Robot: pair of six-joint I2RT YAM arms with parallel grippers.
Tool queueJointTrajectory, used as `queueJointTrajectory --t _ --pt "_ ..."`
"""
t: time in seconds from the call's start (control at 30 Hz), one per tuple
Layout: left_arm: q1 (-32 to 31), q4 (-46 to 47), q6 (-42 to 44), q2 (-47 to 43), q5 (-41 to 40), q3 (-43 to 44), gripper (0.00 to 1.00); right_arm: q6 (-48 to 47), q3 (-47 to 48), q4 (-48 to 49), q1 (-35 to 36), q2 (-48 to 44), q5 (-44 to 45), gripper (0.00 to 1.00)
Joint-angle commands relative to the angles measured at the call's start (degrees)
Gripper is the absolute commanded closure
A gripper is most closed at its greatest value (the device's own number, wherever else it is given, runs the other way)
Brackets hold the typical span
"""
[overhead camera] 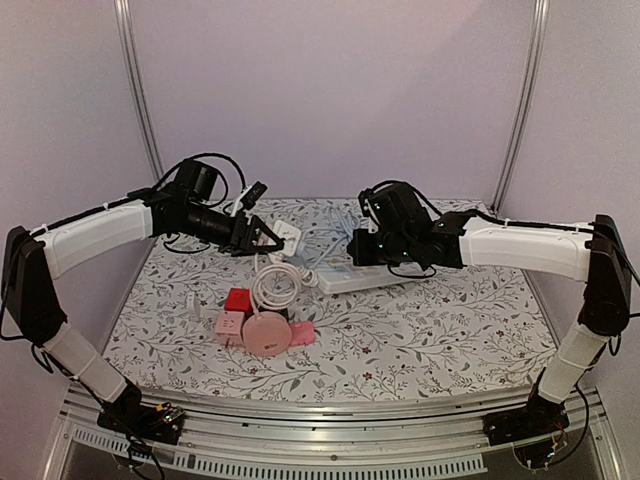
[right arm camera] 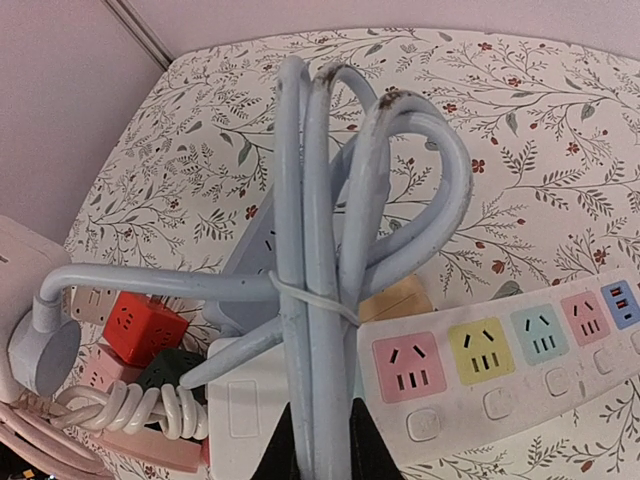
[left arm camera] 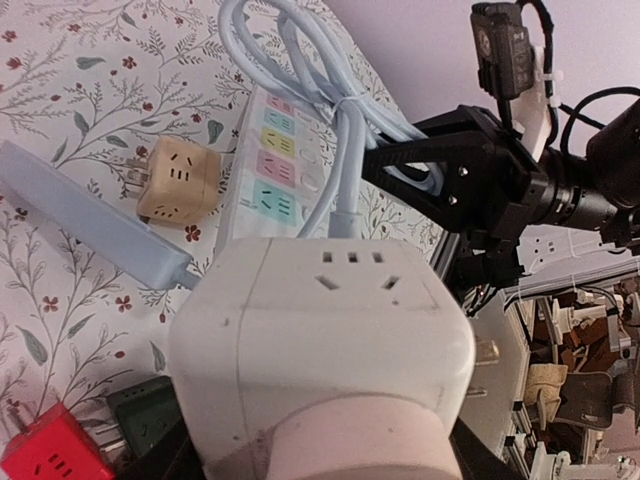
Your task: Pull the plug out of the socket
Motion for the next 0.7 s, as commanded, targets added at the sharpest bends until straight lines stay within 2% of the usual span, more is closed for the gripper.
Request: queueJointTrajectory --t 0.0,0.57,0.6,0.67 --pt "4.1 5.3 -2.0 -2.9 -2.4 0.9 0.87 1.9 -1.8 -5.7 -1.5 -2.2 6.5 1.0" --pt "4.0 4.5 -1.0 -3.4 -3.5 0.9 0.88 3.1 -2.9 -5.4 -2.8 -2.8 4.3 1.0" --pt "3.6 4.5 -0.5 -3.3 -2.6 1.0 0.87 2.0 -2.8 -5.2 -2.8 -3.0 3.1 0.97" --pt "2.3 3.7 1.4 -2.9 0.1 1.8 0.87 -0.5 -2.6 -5.0 -2.8 -3.5 -0.2 0.71"
